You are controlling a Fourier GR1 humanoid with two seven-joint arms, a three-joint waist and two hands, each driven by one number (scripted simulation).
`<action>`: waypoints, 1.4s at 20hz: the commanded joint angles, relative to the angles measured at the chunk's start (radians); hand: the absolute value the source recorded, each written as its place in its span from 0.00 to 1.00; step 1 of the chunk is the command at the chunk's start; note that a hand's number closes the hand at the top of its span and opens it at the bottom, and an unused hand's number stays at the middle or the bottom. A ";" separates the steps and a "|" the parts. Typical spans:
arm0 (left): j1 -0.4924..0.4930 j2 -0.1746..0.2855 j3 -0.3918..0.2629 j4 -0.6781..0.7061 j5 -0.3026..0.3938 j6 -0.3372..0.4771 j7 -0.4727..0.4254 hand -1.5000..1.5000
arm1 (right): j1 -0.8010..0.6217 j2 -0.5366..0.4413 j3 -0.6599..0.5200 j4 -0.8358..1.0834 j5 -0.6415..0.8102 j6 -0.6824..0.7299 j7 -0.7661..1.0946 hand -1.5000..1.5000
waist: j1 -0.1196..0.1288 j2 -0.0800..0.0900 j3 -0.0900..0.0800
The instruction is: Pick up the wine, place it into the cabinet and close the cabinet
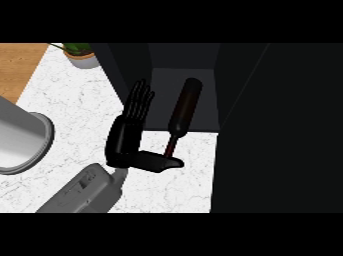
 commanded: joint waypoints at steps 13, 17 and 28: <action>0.382 0.230 0.037 -0.621 -0.116 0.146 0.136 0.00 | -0.001 -0.164 0.050 0.004 -0.040 0.222 0.011 1.00 | -0.013 0.007 0.000; 0.530 0.345 0.091 -0.777 -0.122 0.139 0.124 0.00 | 0.129 -0.166 0.141 -0.115 -0.064 0.281 0.036 1.00 | -0.015 0.004 0.000; 0.881 0.466 0.349 -0.927 0.002 -0.035 0.019 0.00 | 0.128 -0.051 0.498 -0.202 -0.008 0.164 0.227 1.00 | -0.006 0.003 -0.002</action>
